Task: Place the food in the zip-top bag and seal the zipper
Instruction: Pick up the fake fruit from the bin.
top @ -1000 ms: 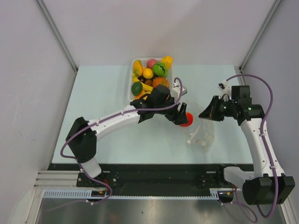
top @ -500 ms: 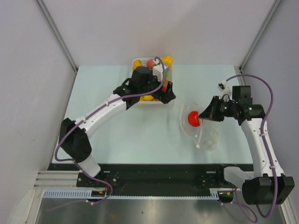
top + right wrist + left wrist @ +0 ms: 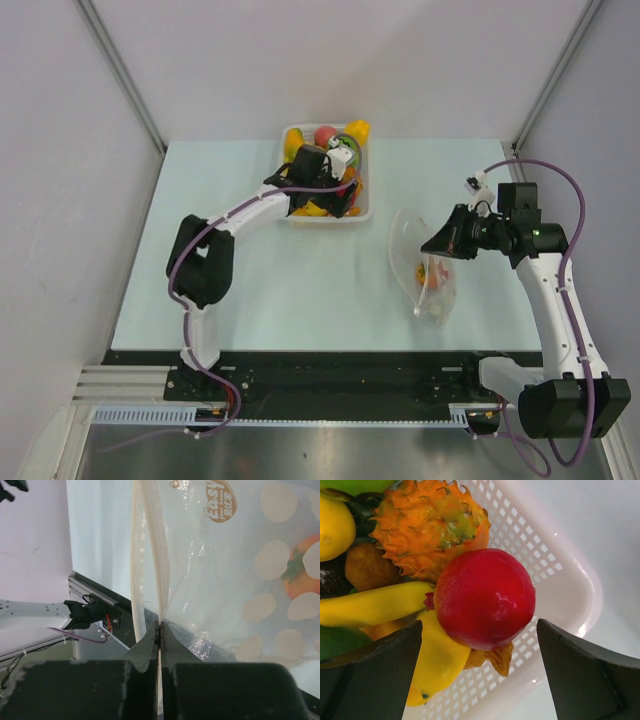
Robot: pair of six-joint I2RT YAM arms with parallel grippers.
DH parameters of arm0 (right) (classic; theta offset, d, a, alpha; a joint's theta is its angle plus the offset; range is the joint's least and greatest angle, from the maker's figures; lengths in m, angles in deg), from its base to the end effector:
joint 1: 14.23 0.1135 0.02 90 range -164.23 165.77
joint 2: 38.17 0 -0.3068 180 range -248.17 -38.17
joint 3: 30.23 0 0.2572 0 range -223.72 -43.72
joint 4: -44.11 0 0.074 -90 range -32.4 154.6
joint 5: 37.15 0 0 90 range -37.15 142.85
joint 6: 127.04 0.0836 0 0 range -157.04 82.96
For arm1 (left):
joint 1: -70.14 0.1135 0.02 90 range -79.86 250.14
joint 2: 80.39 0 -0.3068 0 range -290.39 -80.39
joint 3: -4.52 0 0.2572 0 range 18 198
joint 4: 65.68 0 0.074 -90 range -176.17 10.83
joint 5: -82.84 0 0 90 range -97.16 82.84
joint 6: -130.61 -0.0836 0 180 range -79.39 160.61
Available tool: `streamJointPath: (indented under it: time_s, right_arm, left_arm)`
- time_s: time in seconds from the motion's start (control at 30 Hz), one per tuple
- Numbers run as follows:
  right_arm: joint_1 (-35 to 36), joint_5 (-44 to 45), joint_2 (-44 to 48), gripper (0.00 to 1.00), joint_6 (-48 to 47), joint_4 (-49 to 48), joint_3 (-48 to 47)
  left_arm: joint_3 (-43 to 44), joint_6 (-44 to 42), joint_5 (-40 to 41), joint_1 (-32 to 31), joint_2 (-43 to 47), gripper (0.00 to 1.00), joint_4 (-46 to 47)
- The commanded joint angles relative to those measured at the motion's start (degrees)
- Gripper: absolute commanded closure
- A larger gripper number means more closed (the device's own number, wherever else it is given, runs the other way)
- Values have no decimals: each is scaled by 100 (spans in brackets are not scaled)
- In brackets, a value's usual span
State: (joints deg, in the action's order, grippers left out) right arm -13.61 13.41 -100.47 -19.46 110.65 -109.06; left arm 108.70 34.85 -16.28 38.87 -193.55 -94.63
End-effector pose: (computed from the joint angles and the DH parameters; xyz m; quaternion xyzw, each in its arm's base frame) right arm 0.2124 0.0554 0.3522 0.0163 0.8920 0.3640 0.2677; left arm 0.4360 -0.2803 0.2592 0.3175 0.8382 -0.1663 0.4110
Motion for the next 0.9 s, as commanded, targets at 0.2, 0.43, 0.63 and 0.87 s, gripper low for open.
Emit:
streamJointPath:
  time_s: [0.2, 0.43, 0.63, 0.87]
  right_arm:
    - [96, -328, -1, 100, 351, -481, -181]
    - [-18, -169, -72, 100, 9, -270, -189]
    - [-168, -29, 25, 100, -45, -85, -76]
    - [-176, 112, 113, 100, -9, -50, -119]
  left_arm:
    - [467, -84, 43, 59, -40, 23, 167]
    - [124, 532, -941, 68, 1093, 43, 421]
    - [-139, 1604, -1907, -467, 2060, 42, 702]
    - [-298, 1754, -1883, -1583, 2159, 39, 791]
